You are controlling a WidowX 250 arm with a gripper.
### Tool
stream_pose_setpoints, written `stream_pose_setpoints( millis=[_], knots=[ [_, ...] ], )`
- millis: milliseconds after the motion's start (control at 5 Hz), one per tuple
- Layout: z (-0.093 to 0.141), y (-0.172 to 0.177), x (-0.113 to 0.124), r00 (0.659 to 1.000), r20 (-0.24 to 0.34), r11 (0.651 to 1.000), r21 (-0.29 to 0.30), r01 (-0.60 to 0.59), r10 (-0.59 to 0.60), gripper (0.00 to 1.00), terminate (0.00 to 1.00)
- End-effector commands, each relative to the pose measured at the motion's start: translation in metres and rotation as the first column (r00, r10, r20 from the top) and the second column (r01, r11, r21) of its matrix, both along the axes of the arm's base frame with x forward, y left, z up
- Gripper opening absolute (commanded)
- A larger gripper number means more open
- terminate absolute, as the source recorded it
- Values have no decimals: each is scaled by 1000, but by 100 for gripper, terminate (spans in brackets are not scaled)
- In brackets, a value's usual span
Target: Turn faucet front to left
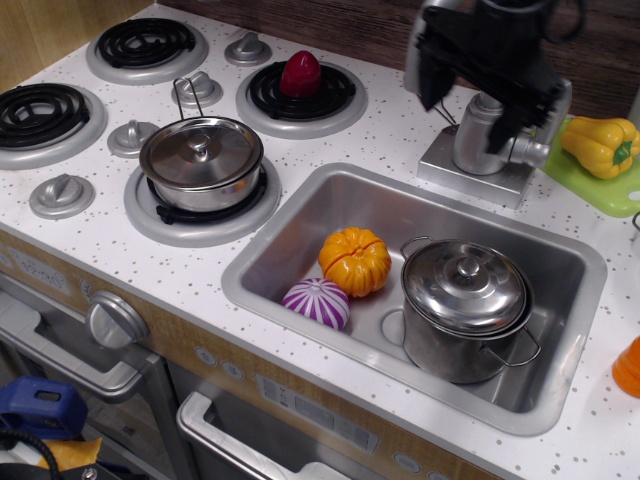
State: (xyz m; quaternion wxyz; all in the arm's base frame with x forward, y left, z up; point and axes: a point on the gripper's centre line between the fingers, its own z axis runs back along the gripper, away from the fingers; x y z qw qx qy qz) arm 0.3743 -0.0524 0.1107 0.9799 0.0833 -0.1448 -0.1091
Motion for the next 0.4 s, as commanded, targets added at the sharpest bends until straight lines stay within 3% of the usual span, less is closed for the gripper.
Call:
stream_pose_setpoints(
  millis=[0, 200],
  knots=[
    [34, 18, 5, 996, 85, 999, 7, 36, -37, 100, 0],
    [35, 28, 10, 994, 91, 998, 21, 60, -62, 100, 0]
  ],
)
